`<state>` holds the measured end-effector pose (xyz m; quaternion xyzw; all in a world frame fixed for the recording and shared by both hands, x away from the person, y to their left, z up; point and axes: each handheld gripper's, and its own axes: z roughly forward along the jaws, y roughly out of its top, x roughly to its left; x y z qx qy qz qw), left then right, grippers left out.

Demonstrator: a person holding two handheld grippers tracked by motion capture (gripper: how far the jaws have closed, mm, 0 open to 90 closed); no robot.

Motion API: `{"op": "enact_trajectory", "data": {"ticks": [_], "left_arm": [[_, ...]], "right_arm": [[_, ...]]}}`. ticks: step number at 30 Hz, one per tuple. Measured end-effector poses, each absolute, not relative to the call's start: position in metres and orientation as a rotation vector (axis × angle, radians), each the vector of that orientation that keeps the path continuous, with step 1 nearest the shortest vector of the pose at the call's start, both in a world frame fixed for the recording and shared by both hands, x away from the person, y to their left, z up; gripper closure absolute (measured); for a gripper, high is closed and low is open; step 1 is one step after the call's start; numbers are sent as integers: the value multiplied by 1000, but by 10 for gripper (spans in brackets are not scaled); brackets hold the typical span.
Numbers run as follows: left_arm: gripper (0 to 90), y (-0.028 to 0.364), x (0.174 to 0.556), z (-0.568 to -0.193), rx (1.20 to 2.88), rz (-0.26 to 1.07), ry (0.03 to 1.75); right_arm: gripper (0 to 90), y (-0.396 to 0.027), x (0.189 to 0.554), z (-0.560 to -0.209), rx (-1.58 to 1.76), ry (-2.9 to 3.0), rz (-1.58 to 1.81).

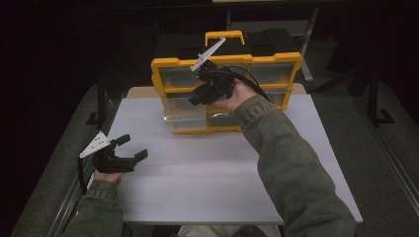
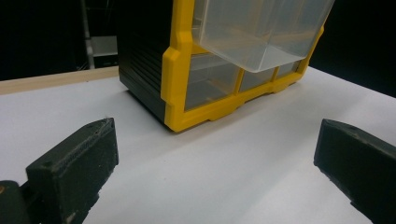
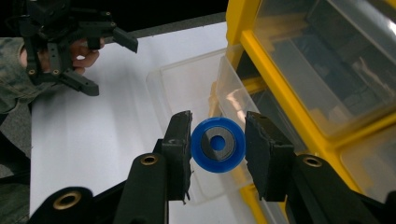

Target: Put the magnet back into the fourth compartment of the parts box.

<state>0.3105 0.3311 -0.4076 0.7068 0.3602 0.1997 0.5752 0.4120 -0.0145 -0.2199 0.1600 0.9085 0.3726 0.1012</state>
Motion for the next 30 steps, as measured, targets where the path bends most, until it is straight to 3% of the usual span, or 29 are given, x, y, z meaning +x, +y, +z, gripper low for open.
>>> {"op": "enact_trajectory", "data": {"ticks": [14,25,30], "left_arm": [[0,330,311,-409,1664,455,836],[0,330,310,-409,1668,453,833],[0,329,310,-409,1669,456,832]], "right_arm": [[582,22,428,-223,454,2708,1094],[149,26,430,-231,547,2730,994],[44,18,425,-232,574,2699,991]]}}
